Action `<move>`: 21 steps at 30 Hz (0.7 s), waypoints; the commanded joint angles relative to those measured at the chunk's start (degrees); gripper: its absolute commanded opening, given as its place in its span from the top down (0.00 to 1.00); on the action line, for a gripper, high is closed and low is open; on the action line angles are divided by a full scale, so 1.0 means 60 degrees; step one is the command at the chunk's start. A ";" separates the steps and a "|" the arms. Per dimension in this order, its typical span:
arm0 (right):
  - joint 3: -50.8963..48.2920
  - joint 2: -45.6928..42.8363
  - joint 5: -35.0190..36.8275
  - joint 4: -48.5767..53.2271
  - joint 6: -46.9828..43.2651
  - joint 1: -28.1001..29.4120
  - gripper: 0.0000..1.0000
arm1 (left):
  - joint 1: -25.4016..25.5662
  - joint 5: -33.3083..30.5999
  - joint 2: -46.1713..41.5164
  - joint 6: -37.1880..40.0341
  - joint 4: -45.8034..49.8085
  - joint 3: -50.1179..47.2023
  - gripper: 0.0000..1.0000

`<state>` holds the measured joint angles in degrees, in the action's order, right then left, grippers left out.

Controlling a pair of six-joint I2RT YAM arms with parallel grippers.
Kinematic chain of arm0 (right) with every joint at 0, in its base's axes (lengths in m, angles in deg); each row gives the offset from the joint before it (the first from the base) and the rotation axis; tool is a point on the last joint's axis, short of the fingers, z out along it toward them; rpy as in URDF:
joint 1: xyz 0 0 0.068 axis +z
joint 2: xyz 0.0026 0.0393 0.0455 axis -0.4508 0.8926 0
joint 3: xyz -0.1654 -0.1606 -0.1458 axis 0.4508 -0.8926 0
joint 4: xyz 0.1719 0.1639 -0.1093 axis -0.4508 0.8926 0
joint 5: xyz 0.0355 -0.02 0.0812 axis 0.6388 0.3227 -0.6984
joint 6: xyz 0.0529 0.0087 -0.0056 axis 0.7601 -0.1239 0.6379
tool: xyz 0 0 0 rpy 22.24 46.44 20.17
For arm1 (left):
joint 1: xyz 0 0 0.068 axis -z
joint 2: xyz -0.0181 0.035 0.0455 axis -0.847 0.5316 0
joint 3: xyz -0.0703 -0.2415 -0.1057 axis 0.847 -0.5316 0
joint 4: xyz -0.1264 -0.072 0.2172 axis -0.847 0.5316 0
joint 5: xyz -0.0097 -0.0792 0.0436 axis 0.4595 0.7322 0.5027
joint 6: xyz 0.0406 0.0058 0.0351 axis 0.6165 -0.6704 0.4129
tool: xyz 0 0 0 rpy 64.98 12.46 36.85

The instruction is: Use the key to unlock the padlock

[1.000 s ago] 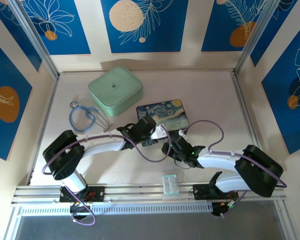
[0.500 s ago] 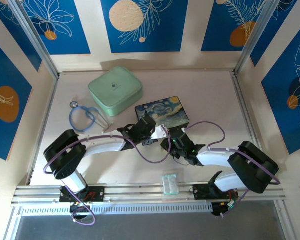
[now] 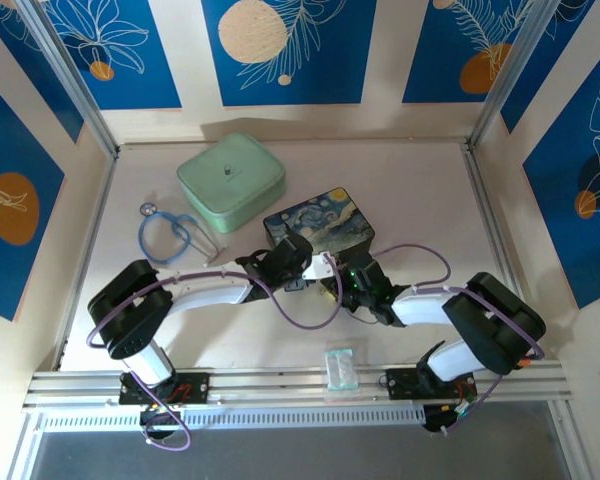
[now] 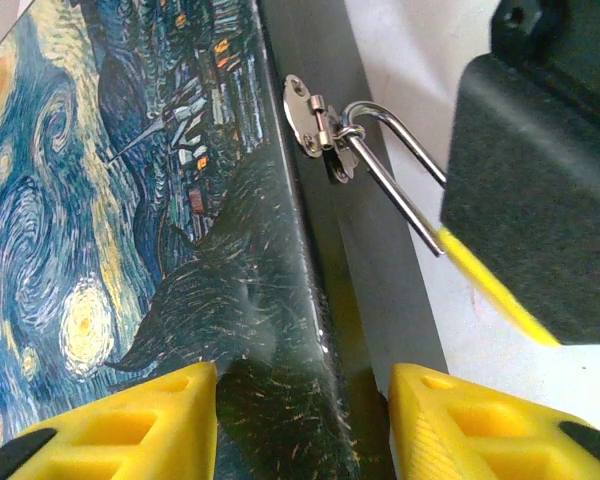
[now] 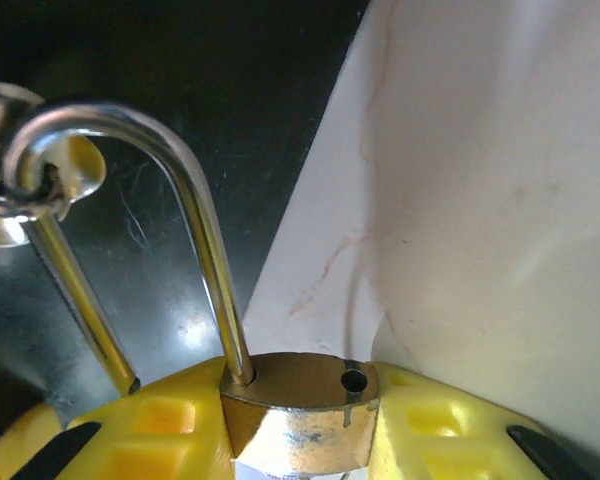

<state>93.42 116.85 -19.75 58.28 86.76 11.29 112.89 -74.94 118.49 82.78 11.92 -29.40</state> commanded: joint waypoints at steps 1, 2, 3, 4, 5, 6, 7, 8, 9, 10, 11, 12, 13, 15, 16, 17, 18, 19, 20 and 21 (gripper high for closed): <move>0.0272 0.0558 0.1211 -0.1100 0.0676 -0.0475 0.72 | 0.0135 0.0364 0.0271 0.0135 0.1925 -0.0540 0.54; 0.0280 0.0584 0.1199 -0.1183 0.0739 -0.0536 0.72 | 0.0148 0.0356 0.0247 0.0149 0.1929 -0.0555 0.54; 0.0315 0.0563 0.1169 -0.1201 0.0740 -0.0613 0.72 | 0.0150 0.0345 0.0205 0.0151 0.1918 -0.0577 0.54; 0.0338 0.0509 0.1129 -0.1169 0.0734 -0.0695 0.72 | 0.0149 0.0317 0.0183 0.0165 0.1927 -0.0597 0.54; 0.0353 0.0436 0.1142 -0.1118 0.0707 -0.0742 0.72 | 0.0149 0.0287 0.0177 0.0179 0.1966 -0.0599 0.54; 0.0364 0.0325 0.1162 -0.0995 0.0679 -0.0786 0.72 | 0.0149 0.0208 0.0168 0.0180 0.2001 -0.0599 0.54; 0.0368 0.0229 0.1182 -0.0894 0.0654 -0.0835 0.72 | 0.0149 0.0146 0.0153 0.0180 0.2030 -0.0606 0.54; 0.0333 0.0156 0.1172 -0.0872 0.0631 -0.0899 0.72 | 0.0149 0.0111 0.0150 0.0207 0.2041 -0.0627 0.54; 0.0290 0.0084 0.1142 -0.0886 0.0609 -0.0974 0.72 | 0.0149 0.0073 0.0123 0.0209 0.2031 -0.0647 0.54; 0.0266 0.0012 0.1096 -0.0854 0.0558 -0.1052 0.71 | 0.0151 0.0028 0.0112 0.0209 0.2011 -0.0657 0.54; 0.0285 -0.0050 0.1051 -0.0735 0.0461 -0.1111 0.72 | 0.0149 -0.0015 0.0116 0.0209 0.2003 -0.0659 0.54; 0.0317 -0.0081 0.1002 -0.0576 0.0349 -0.1167 0.71 | 0.0149 -0.0078 0.0122 0.0198 0.1980 -0.0652 0.54; 0.0359 -0.0089 0.0923 -0.0462 0.0214 -0.1212 0.72 | 0.0150 -0.0171 0.0135 0.0171 0.1965 -0.0643 0.54; 0.0357 -0.0067 0.0814 -0.0280 0.0018 -0.1334 0.72 | 0.0149 -0.0336 0.0151 0.0156 0.1950 -0.0643 0.54; 0.0294 -0.0071 0.0793 -0.0264 -0.0037 -0.1412 0.71 | 0.0149 -0.0413 0.0153 0.0144 0.1955 -0.0645 0.54; 0.0181 -0.0061 0.0768 -0.0312 0.0030 -0.1499 0.71 | 0.0149 -0.0468 0.0138 0.0123 0.1940 -0.0650 0.54; 0.0002 -0.0035 0.0694 -0.0527 0.0188 -0.1629 0.71 | 0.0149 -0.0485 0.0110 0.0121 0.1929 -0.0665 0.54; -0.0156 0.0022 0.0574 -0.0908 0.0289 -0.1744 0.72 | 0.0149 -0.0506 0.0084 0.0096 0.1881 -0.0683 0.54; -0.0242 0.0090 0.0410 -0.1089 0.0441 -0.1875 0.72 | 0.0149 -0.0511 0.0069 0.0092 0.1846 -0.0714 0.54; -0.0275 0.0162 0.0239 -0.1293 0.0493 -0.1974 0.72 | 0.0149 -0.0527 0.0038 0.0077 0.1792 -0.0738 0.54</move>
<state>93.20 117.63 -19.67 54.23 88.12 2.33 113.59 -77.56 117.75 83.61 11.90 -30.43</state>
